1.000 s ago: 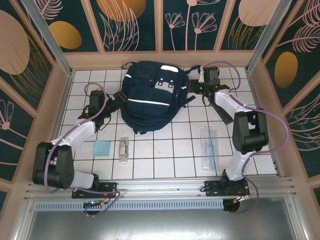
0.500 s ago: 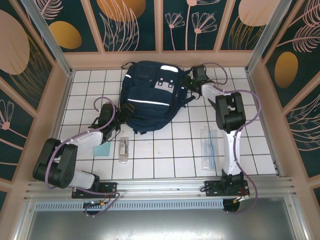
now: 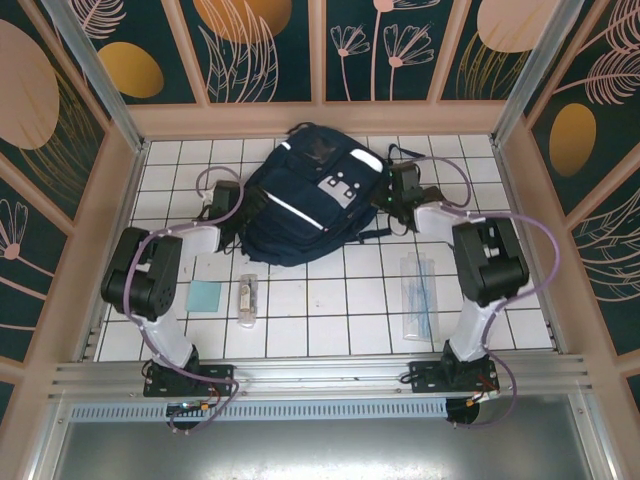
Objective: Pack books, pencil case, and school supplies into a backpack
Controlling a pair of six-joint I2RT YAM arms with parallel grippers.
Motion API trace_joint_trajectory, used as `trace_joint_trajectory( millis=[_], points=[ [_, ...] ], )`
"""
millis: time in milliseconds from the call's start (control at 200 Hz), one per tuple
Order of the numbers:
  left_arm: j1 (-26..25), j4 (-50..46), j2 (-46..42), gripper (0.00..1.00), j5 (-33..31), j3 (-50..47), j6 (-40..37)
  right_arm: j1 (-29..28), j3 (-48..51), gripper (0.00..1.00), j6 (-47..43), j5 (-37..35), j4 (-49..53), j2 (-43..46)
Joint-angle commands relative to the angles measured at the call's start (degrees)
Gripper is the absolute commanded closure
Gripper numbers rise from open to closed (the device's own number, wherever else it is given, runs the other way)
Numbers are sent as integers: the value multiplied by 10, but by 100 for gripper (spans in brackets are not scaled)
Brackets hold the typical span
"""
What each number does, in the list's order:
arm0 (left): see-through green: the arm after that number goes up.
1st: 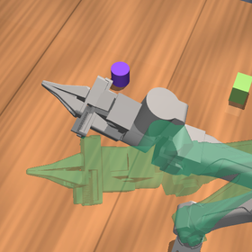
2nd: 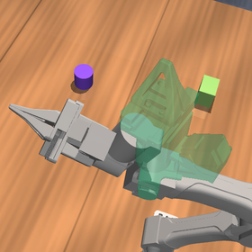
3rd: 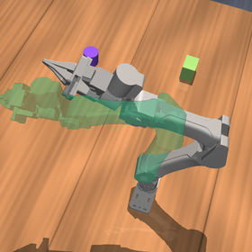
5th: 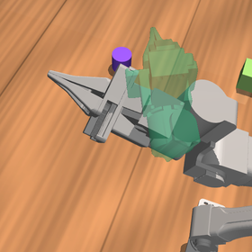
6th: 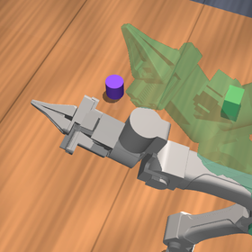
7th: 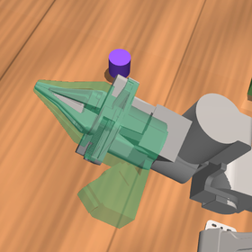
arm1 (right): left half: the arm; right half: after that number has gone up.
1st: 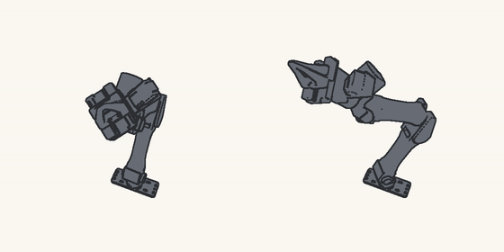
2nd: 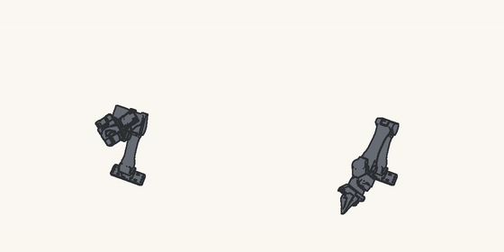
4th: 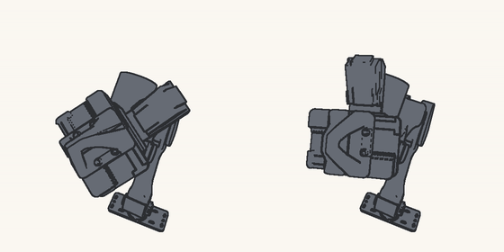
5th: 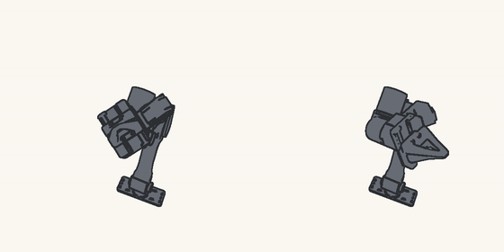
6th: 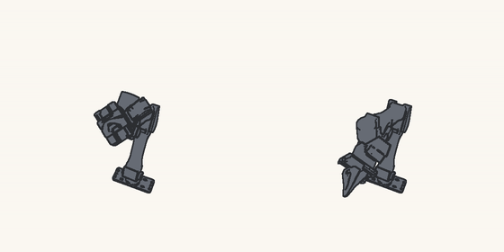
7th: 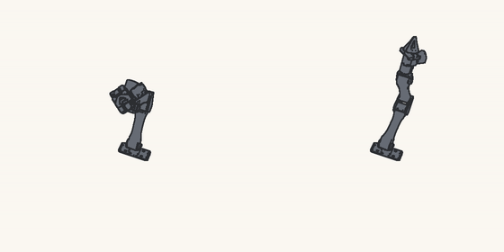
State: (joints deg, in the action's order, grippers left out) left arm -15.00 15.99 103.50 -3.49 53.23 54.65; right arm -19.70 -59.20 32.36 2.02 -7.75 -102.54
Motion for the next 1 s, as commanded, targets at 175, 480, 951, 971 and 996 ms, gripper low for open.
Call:
trace_joint_trajectory(
  millis=[175, 480, 951, 971, 996],
  points=[
    [11, -60, 109, 1, 85, 183, -113, -103, 88, 65, 33, -61, 101, 147],
    [13, -141, -11, 1, 41, 137, -174, -106, 79, 48, -13, 8, 133, 199],
    [-68, 39, -57, 1, 198, -43, -24, -113, 31, 45, -58, 75, 44, 37],
    [-68, 40, -40, 1, 198, -42, -24, -112, 30, 45, -58, 70, 44, 33],
    [-68, 41, -28, 1, 197, -40, -24, -112, 28, 45, -59, 65, 46, 29]
  ],
)
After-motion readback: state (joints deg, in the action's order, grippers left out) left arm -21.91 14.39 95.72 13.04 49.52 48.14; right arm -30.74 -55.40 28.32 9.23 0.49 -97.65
